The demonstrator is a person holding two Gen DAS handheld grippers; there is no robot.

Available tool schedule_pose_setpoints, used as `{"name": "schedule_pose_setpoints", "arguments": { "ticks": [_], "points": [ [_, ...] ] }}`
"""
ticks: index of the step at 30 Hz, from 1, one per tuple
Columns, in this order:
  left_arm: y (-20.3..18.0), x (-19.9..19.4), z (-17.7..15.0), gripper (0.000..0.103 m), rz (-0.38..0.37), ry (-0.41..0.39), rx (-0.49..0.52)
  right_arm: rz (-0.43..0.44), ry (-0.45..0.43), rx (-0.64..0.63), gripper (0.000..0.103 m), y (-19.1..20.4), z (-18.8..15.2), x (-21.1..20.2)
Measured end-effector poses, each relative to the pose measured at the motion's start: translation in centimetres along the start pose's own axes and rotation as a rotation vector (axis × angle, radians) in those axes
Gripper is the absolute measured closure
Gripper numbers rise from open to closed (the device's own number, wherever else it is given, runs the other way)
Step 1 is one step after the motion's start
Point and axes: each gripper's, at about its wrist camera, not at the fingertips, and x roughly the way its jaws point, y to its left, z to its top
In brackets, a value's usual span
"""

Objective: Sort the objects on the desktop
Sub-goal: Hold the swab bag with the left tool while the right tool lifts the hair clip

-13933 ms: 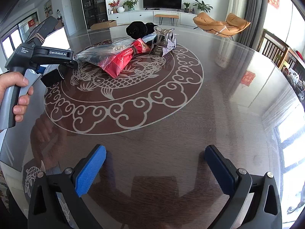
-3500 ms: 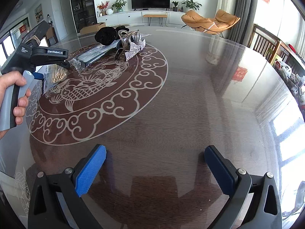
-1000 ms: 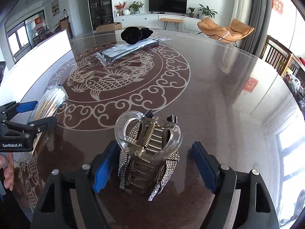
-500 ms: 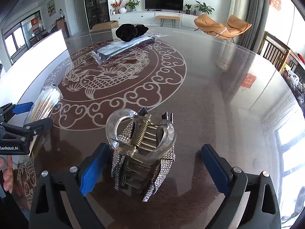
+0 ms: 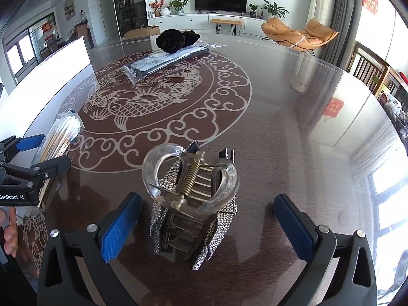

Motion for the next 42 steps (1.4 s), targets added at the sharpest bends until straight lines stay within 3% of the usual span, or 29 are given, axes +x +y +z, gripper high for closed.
{"name": "schedule_pose_setpoints", "arguments": {
  "ticks": [33, 38, 42],
  "points": [
    [0.0, 0.1, 0.0, 0.0, -0.013, 0.016, 0.009, 0.0, -0.002, 0.012, 0.0, -0.1, 0.0, 0.0],
    [-1.5, 0.2, 0.4, 0.0, -0.064, 0.108, 0.101, 0.08, 0.116, -0.01, 0.004, -0.3, 1.7, 0.1],
    [-2.8, 0.3, 0.7, 0.0, -0.082, 0.138, 0.141, 0.112, 0.269, -0.04, 0.004, -0.3, 3.4, 0.9]
  ]
}}
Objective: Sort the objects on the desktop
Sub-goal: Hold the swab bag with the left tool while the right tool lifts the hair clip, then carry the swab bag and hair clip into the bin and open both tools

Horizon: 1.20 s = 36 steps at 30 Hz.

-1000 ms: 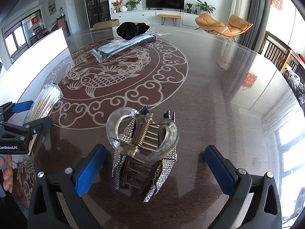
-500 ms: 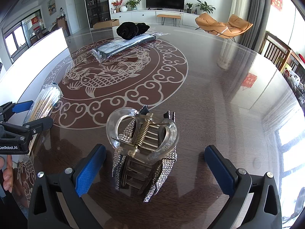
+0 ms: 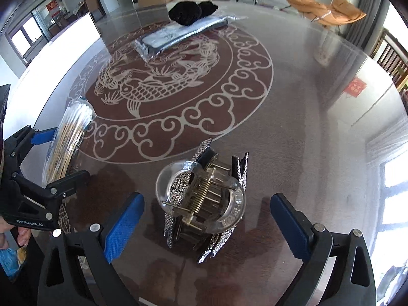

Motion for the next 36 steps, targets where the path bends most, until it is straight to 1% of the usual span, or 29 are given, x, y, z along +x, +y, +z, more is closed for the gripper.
{"name": "schedule_pose_setpoints", "arguments": {
  "ticks": [1, 2, 3, 4, 5, 6, 8, 9, 11, 13, 14, 17, 20, 24, 26, 29, 32, 33, 36],
  "points": [
    [0.0, 0.0, 0.1, 0.0, 0.001, 0.005, -0.001, 0.001, 0.025, -0.004, 0.006, 0.0, 0.3, 0.1],
    [0.0, 0.0, 0.3, 0.002, 0.001, 0.004, -0.003, -0.001, 0.042, -0.008, 0.013, 0.0, 0.4, 0.3],
    [0.1, -0.1, 0.4, 0.01, 0.003, -0.001, -0.005, 0.0, 0.057, -0.01, 0.017, -0.1, 0.6, 0.4],
    [0.3, -0.2, 0.6, 0.015, 0.005, -0.005, -0.008, -0.006, 0.057, -0.016, 0.025, 0.0, 0.8, 0.4],
    [0.5, -0.5, 0.8, 0.031, 0.006, -0.012, -0.01, -0.019, 0.053, -0.023, 0.041, 0.0, 1.0, 0.3],
    [0.7, -0.8, 0.9, 0.052, 0.006, -0.018, -0.008, -0.019, 0.051, -0.031, 0.049, 0.1, 1.2, 0.2],
    [1.3, -1.3, 0.9, 0.067, -0.011, -0.013, -0.012, -0.006, 0.061, -0.026, 0.05, 0.2, 1.3, 0.0],
    [1.6, -1.6, 0.8, 0.07, -0.013, -0.017, -0.016, -0.005, 0.061, -0.03, 0.05, 0.3, 1.2, -0.2],
    [2.5, -2.7, 0.5, 0.071, -0.028, -0.031, -0.034, -0.005, 0.044, -0.051, 0.05, 0.7, 1.0, -1.5],
    [3.5, -3.9, 0.0, 0.071, -0.058, -0.054, -0.065, 0.013, 0.006, -0.06, 0.05, 0.9, 1.2, -3.3],
    [3.8, -4.1, -0.3, 0.071, -0.06, -0.056, -0.073, 0.019, -0.001, -0.067, 0.05, 1.1, 1.1, -3.7],
    [4.4, -4.3, -0.9, 0.071, -0.062, -0.057, -0.088, 0.006, 0.017, -0.088, 0.05, 1.4, 0.7, -3.7],
    [4.6, -5.0, -1.4, 0.071, -0.07, -0.07, -0.093, 0.032, -0.004, -0.098, 0.05, 2.0, 0.3, -4.1],
    [5.0, -6.2, -1.6, 0.071, -0.093, -0.078, -0.091, 0.044, 0.024, -0.142, 0.05, 4.4, 0.6, -3.1],
    [6.0, -8.1, -1.4, 0.071, -0.114, -0.106, -0.104, 0.06, 0.012, -0.172, 0.05, 6.1, 1.4, -3.5],
    [9.2, -12.1, -0.8, 0.071, -0.103, -0.172, -0.134, 0.087, -0.039, -0.231, 0.05, 9.5, 4.1, -5.3],
    [14.4, -16.0, -0.4, 0.071, -0.059, -0.225, -0.187, 0.131, -0.112, -0.307, 0.05, 14.6, 8.1, -7.7],
    [16.5, -17.0, -0.4, 0.071, -0.039, -0.238, -0.211, 0.148, -0.14, -0.334, 0.05, 16.7, 9.3, -8.5],
    [23.0, -19.4, -1.0, 0.071, 0.074, -0.254, -0.28, 0.221, -0.219, -0.43, 0.05, 23.7, 12.9, -10.9]
  ]
}}
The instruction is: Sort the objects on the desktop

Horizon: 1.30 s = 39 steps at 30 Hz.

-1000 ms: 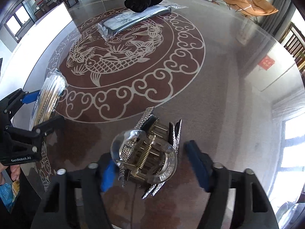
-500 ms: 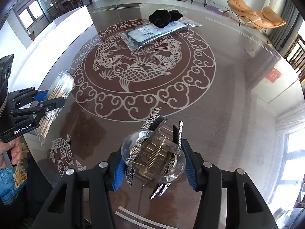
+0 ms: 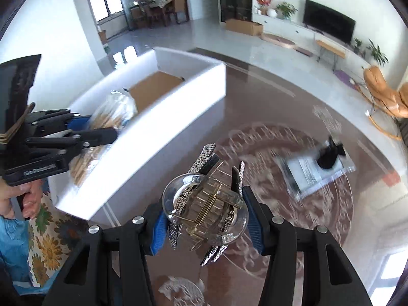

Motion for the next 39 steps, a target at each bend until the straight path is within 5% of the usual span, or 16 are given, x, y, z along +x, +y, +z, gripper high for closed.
{"name": "schedule_pose_setpoints", "arguments": {
  "ticks": [5, 9, 18, 19, 20, 21, 23, 29, 32, 36, 39],
  "points": [
    [10.4, 0.5, 0.8, 0.071, 0.149, 0.032, -0.13, 0.095, -0.107, -0.134, 0.05, 8.8, 8.4, 2.4],
    [15.1, 2.0, -1.2, 0.071, 0.212, 0.08, -0.194, 0.136, -0.115, -0.189, 0.05, 13.3, 12.6, 7.4],
    [19.0, 5.0, -6.6, 0.069, 0.253, 0.214, -0.265, 0.2, 0.017, -0.103, 0.048, 16.3, 13.5, 19.2],
    [19.0, 5.1, -6.8, 0.067, 0.254, 0.231, -0.27, 0.192, 0.024, -0.097, 0.037, 16.5, 13.4, 19.8],
    [19.1, 5.2, -7.0, 0.052, 0.264, 0.244, -0.274, 0.18, 0.03, -0.096, 0.016, 16.5, 13.2, 20.0],
    [19.1, 5.2, -7.1, 0.03, 0.28, 0.245, -0.274, 0.164, 0.026, -0.097, 0.009, 16.5, 13.2, 20.0],
    [18.5, 4.7, -7.1, 0.015, 0.312, 0.211, -0.261, 0.166, -0.014, -0.1, 0.007, 16.3, 13.1, 18.9],
    [14.9, 1.7, -5.3, 0.015, 0.313, 0.087, -0.212, 0.165, -0.201, -0.059, 0.001, 12.4, 10.1, 11.2],
    [10.8, 0.2, -3.9, 0.015, 0.263, 0.022, -0.149, 0.068, -0.247, -0.047, 0.0, 8.9, 5.5, 8.3],
    [2.6, -1.2, -3.0, 0.014, 0.136, -0.046, -0.009, -0.104, -0.203, 0.003, 0.0, 2.1, -2.2, 7.3],
    [-4.6, -1.1, -3.7, 0.0, 0.037, -0.057, 0.106, -0.241, -0.124, 0.069, 0.0, -3.8, -9.0, 6.8]
  ]
}}
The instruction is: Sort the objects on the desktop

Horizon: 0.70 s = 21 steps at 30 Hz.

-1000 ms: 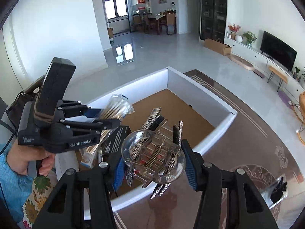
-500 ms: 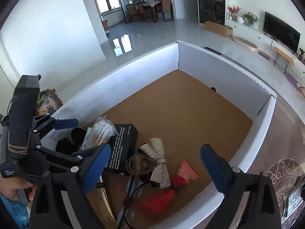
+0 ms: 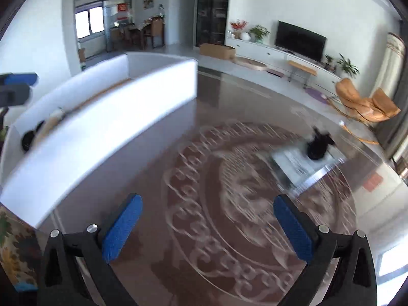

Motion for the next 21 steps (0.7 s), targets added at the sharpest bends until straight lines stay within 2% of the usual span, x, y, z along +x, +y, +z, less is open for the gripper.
{"name": "schedule_pose_setpoints", "arguments": {
  "ticks": [2, 4, 7, 9, 16, 21],
  "points": [
    [-4.1, 1.5, -0.6, 0.0, -0.065, 0.029, 0.053, -0.088, 0.058, 0.047, 0.0, -4.1, -4.1, -0.2],
    [-8.1, 3.8, -1.8, 0.0, -0.098, 0.078, 0.093, -0.159, 0.094, 0.101, 0.0, -7.8, -7.6, -0.9],
    [-12.6, 8.4, -3.4, 0.0, -0.11, 0.155, 0.131, -0.223, 0.123, 0.182, 0.0, -11.7, -11.4, -2.6],
    [-14.7, 10.7, -4.6, 0.0, -0.092, 0.179, 0.155, -0.23, 0.127, 0.231, 0.0, -13.3, -13.0, -3.7],
    [-17.3, 16.0, -5.7, 0.0, -0.073, 0.194, 0.108, -0.24, 0.117, 0.303, 0.0, -14.7, -14.8, -4.5],
    [-17.6, 17.2, -5.3, 0.0, -0.084, 0.18, 0.095, -0.231, 0.122, 0.323, 0.0, -14.4, -14.4, -4.2]
  ]
}}
